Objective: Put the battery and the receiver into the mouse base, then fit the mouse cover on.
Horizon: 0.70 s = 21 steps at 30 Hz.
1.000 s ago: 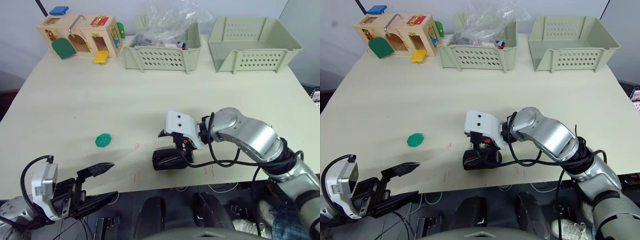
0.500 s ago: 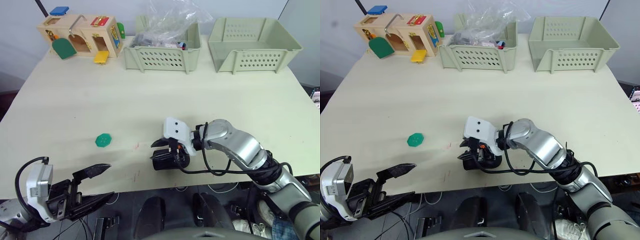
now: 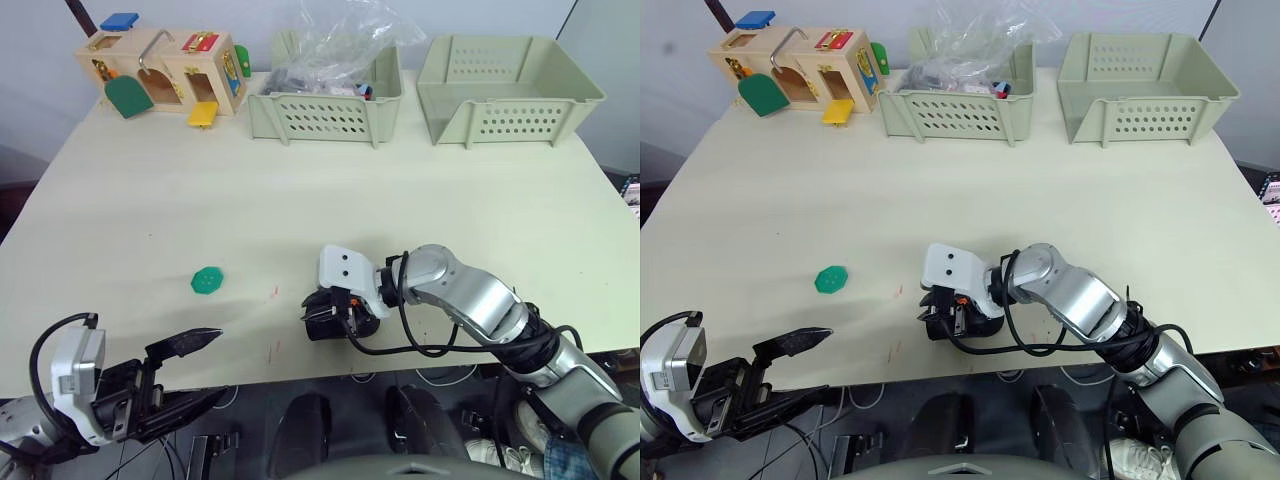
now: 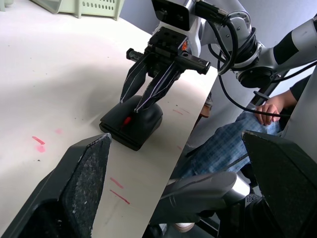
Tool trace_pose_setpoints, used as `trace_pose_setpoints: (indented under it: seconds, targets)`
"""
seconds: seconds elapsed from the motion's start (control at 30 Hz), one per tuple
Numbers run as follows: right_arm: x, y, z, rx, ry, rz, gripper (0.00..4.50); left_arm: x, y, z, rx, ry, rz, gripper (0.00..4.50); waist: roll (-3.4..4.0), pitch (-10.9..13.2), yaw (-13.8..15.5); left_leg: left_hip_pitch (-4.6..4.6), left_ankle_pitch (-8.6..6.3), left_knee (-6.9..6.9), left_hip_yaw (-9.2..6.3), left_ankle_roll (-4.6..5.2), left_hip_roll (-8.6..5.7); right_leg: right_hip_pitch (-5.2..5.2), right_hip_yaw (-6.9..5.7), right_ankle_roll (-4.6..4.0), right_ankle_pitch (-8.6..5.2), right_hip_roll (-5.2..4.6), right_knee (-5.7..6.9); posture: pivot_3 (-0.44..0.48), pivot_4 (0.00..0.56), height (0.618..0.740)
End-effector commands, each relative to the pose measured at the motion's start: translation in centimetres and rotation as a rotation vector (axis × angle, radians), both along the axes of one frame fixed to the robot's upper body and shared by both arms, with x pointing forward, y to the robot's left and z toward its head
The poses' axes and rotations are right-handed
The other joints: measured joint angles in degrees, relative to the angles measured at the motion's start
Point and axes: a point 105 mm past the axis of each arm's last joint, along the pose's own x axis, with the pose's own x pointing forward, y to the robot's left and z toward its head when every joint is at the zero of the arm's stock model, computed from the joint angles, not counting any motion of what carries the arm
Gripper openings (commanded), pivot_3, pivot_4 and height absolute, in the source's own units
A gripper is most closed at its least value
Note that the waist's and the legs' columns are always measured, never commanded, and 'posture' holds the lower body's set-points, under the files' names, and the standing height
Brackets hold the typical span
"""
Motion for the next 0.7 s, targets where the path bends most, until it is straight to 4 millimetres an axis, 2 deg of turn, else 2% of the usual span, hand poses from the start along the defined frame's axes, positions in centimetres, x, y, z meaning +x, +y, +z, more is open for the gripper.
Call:
trace_pose_setpoints:
  seconds: [0.03,0.7]
  targets:
    - [-0.5,0.4,0.4,0.015,-0.009,0.022,2.13,-0.2,0.2,0.6,0.012,-0.018,-0.002,4.5,0.0,0.0,0.0,0.0,0.0,0.0,0.01,0.0,0.0,0.0,0.0,0.0,0.0,0.0,0.0,0.0,0.15,0.74]
    - [0.3,0.6,-1.2,-0.038,-0.028,0.007,2.13,-0.3,0.2,0.6,0.015,-0.017,0.0,4.5,0.0,0.0,0.0,0.0,0.0,0.0,0.06,0.0,0.0,0.0,0.0,0.0,0.0,0.01,0.01,0.0,0.15,0.74]
